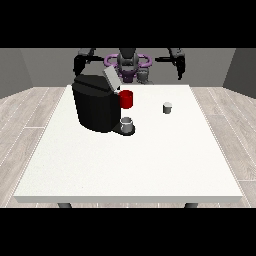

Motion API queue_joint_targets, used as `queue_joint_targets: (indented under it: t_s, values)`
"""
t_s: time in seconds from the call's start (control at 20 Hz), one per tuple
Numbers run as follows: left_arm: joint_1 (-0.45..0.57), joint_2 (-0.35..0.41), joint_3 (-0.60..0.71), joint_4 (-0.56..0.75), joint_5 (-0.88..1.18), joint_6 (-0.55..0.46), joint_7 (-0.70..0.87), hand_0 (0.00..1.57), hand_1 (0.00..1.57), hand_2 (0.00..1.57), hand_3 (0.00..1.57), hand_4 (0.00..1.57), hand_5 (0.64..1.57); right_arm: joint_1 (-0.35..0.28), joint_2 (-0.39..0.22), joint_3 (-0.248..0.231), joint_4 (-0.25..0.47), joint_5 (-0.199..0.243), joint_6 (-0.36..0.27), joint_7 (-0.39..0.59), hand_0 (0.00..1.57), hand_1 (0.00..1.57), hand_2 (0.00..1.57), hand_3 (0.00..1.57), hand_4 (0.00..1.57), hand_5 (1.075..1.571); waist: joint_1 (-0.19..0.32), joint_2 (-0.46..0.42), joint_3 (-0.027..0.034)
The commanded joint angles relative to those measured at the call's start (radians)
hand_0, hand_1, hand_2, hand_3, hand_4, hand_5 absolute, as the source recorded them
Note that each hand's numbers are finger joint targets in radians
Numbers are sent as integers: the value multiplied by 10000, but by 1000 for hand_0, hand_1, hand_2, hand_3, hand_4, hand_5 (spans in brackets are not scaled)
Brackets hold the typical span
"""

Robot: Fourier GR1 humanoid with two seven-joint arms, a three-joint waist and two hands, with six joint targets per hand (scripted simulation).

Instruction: Insert the coffee pod into the coffee machine and close the lid

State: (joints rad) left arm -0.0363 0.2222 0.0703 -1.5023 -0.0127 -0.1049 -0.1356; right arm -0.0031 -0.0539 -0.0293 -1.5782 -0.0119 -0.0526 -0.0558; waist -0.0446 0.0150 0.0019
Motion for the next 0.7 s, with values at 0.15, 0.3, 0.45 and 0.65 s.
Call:
queue_joint_targets:
  t_s: [0.15,0.3,0.45,0.65]
  values:
    - [-1889,1324,1028,1724,212,-799,501,0,0,0,0,0,1571,-506,430,163,-36,191,-436,-701,0,0,0,0,267,1571,-627,812,-21]
    - [-1928,1222,914,2821,-380,-520,97,0,0,0,0,0,1571,-398,358,352,-637,34,-423,-297,0,0,0,0,158,1571,-1004,819,-23]
    - [-2609,1473,1002,3592,-477,-712,145,0,0,0,0,0,1571,-338,489,593,-527,138,-365,-654,0,0,0,0,134,1571,-1197,1164,-22]
    - [-3162,1799,1336,4729,-418,-1006,144,0,0,0,0,0,1571,-803,188,150,-275,-286,-163,-302,0,0,0,0,192,1571,-924,1335,-21]
